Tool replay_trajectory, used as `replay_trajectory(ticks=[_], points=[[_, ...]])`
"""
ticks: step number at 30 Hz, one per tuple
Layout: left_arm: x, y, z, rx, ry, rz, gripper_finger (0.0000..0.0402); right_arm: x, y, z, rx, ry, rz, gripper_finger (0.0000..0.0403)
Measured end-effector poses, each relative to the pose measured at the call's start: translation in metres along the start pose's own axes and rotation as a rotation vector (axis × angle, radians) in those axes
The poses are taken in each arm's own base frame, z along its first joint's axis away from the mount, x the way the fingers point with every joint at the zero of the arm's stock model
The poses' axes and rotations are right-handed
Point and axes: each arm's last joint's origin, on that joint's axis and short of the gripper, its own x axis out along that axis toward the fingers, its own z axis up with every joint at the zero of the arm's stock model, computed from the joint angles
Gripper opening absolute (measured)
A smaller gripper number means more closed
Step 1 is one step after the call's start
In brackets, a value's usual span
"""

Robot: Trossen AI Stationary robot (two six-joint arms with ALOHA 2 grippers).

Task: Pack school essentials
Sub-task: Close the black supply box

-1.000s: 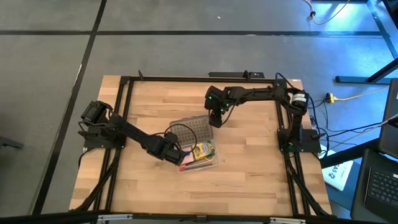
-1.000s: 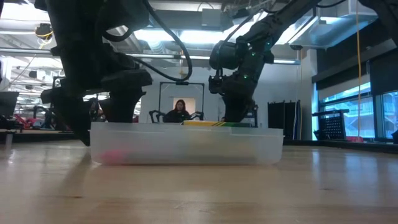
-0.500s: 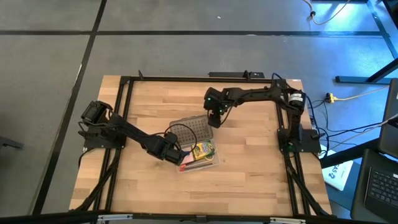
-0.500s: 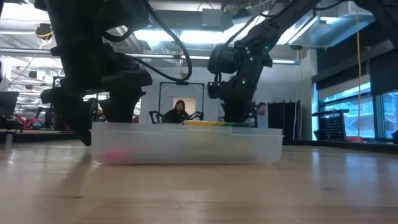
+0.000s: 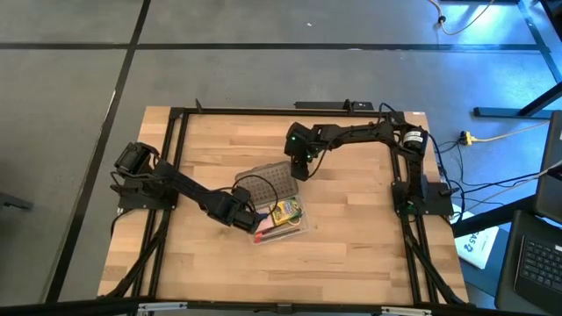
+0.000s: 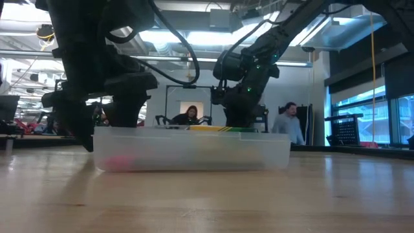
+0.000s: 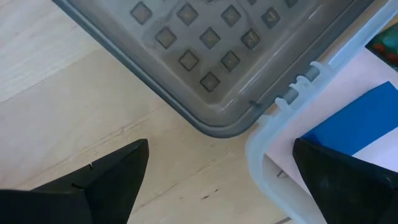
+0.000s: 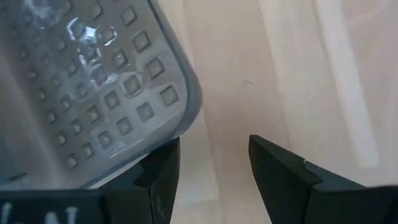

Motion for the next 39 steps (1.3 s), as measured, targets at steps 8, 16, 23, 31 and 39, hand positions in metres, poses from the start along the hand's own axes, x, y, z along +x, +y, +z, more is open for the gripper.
replay_trajectory(ticks=[8, 16, 23, 31, 39], points=[[0.0000, 0.0025, -0.0002, 0.009, 0.002, 0.025, 0.0394, -0.0003, 0.0015, 0.0005, -0.027, -0.009, 0.056, 0.0193], [0.0000, 0.0032, -0.0002, 0.011, 0.002, 0.032, 0.0394, -0.0007, 0.0033, 0.0006, -0.076, -0.019, 0.116, 0.0193], [0.0000, 0.0037, -0.0005, 0.014, 0.007, 0.035, 0.0394, -0.0014, 0.0052, 0.0036, -0.109, -0.062, 0.193, 0.0193], [-0.0001, 0.0045, -0.0007, 0.017, 0.007, 0.044, 0.0394, -0.0018, 0.0072, 0.0047, -0.143, -0.083, 0.250, 0.0193], [0.0000, 0.0049, -0.0006, 0.018, 0.007, 0.048, 0.0394, -0.0035, 0.0100, 0.0054, -0.190, -0.103, 0.310, 0.0193]])
